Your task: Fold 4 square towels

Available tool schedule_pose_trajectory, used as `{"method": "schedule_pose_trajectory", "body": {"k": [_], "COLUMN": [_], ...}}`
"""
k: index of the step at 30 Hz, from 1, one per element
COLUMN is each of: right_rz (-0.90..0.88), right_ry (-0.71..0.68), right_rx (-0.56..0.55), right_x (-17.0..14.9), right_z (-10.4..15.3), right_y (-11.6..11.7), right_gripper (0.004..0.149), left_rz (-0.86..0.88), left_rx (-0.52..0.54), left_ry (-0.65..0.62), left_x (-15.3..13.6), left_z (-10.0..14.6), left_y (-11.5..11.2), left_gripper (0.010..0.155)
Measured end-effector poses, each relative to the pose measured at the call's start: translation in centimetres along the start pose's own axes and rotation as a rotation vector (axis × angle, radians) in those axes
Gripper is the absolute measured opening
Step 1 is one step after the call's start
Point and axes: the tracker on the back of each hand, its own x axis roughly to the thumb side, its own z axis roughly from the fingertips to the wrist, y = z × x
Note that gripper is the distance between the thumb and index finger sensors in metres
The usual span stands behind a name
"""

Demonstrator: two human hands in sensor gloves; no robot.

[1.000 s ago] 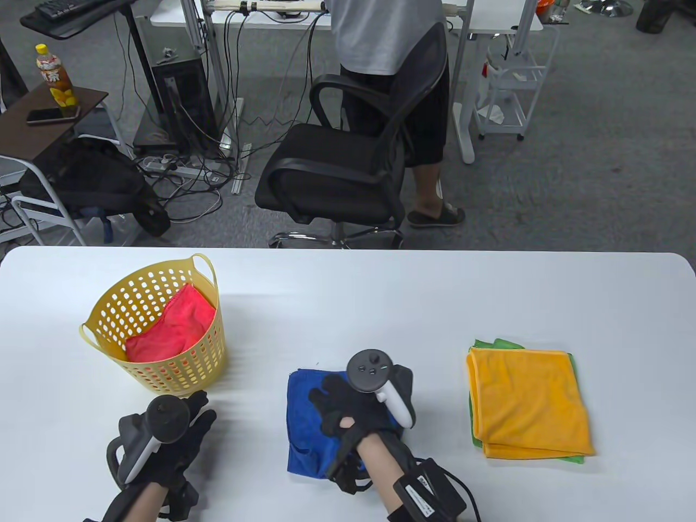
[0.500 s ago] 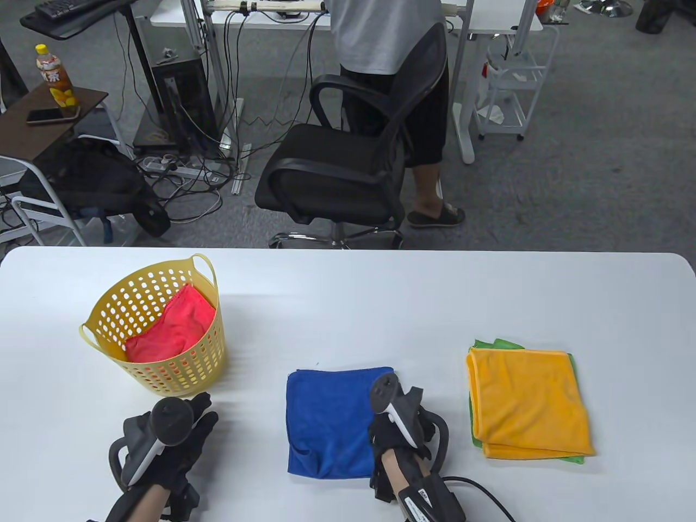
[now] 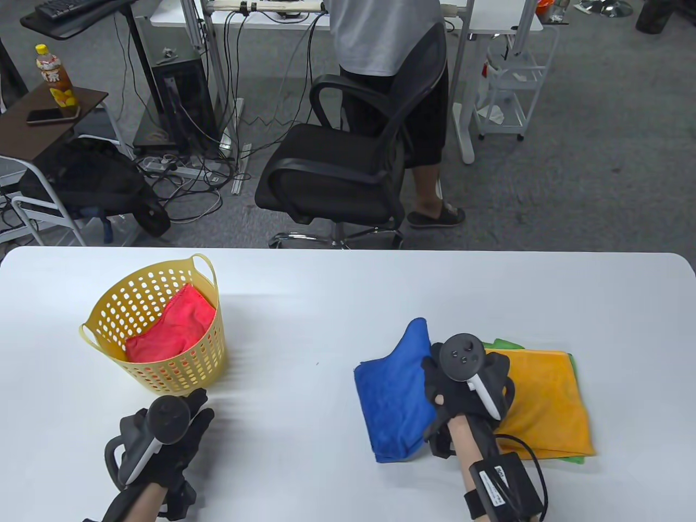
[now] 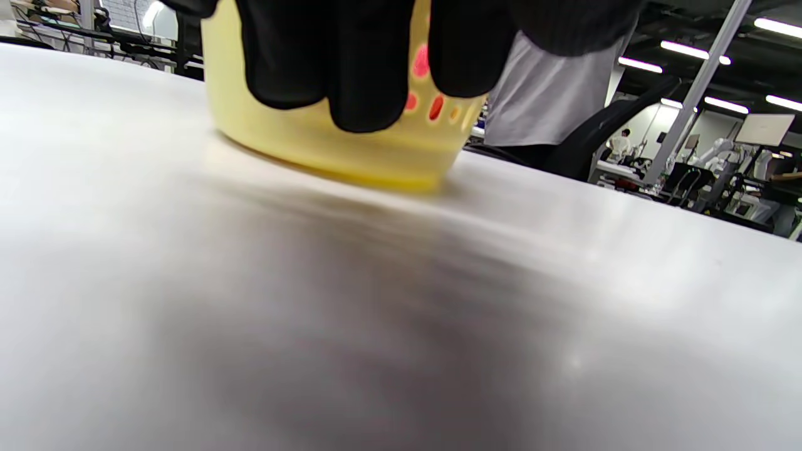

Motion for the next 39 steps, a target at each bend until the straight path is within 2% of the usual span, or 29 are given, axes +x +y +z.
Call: {"method": "schedule_pose_trajectory", "body": {"k": [3,4,5,7,8,10,11,14,16,18,20,22,25,28,30,31,32,35,39], "right_rz": [-0.087,-0.092,-0.081,-0.001,0.031,0.047,0.032,0.046,0.035,-0.083,-0.285,-0.373,-0.25,-0.316,-0.346,-0.366,-0.386,-0.442,-0.467], "right_ry": [0.093,0.132,0.212,0.381,0.443,0.523,0.502,0.433,0.329,0.159,-0.014,-0.104,-0.145,-0.157,-0.16,-0.169,-0.186,-0.247,-0.234], "right_rx": [-0.084,-0.098,-0.111,-0.106,-0.066,0.001,-0.002,-0.05,-0.063,-0.116,-0.168,-0.235,-0.13,-0.173,-0.178,-0.181,-0.205,-0.252,-0.292], "right_x": [-4.8,-6.3,-9.1,-14.5,-16.9,-19.3,-19.7,-16.7,-12.8,-8.1,-5.4,-3.8,-3.4,-4.1,-4.4,-4.6,-4.7,-5.0,-5.6], "right_z": [-0.4,-0.6,-1.0,-1.7,-2.0,-2.0,-2.0,-2.4,-2.6,-1.9,-0.6,-0.1,-0.2,-0.1,-0.1,0.0,0.1,-0.1,-0.2], "right_y": [-4.6,-5.3,-6.0,-5.5,-4.6,-3.2,-2.6,-2.9,-4.0,-5.3,-5.5,-4.9,-4.7,-5.1,-5.5,-5.7,-5.8,-6.0,-5.9], "right_gripper": [0.043,0.043,0.043,0.046,0.052,0.069,0.073,0.076,0.077,0.077,0.076,0.073,0.075,0.073,0.073,0.072,0.072,0.069,0.067], "left_rz": [0.011,0.01,0.007,0.0,-0.001,-0.003,-0.006,-0.02,-0.023,-0.006,0.053,0.116,0.159,0.173,0.145,0.136,0.119,0.038,-0.23], "left_rx": [0.01,0.013,0.023,0.037,0.039,0.036,0.034,0.029,0.036,0.054,0.06,0.087,0.175,0.231,0.226,0.256,0.242,0.165,0.175], "left_ry": [0.006,0.007,0.01,0.015,0.019,0.026,0.027,0.025,0.016,-0.009,-0.046,-0.084,-0.134,-0.116,-0.093,-0.073,-0.051,0.038,0.206], "left_x": [-0.2,-0.3,-0.3,-0.5,-0.5,-0.6,-0.7,-0.5,-0.2,0.3,0.9,1.6,2.4,2.9,3.4,3.9,4.5,6.3,8.2], "left_z": [0.0,0.0,0.0,0.0,0.0,-0.1,-0.1,0.0,0.1,0.7,1.5,2.4,4.1,4.7,3.8,2.6,1.3,-3.2,-9.6], "left_y": [0.3,0.4,0.6,0.9,0.9,0.8,0.7,0.4,0.5,1.2,2.1,3.3,6.0,8.9,10.6,11.6,12.3,13.9,14.5], "left_gripper": [0.057,0.057,0.057,0.058,0.058,0.059,0.06,0.061,0.061,0.062,0.062,0.062,0.061,0.062,0.063,0.062,0.062,0.06,0.062]}}
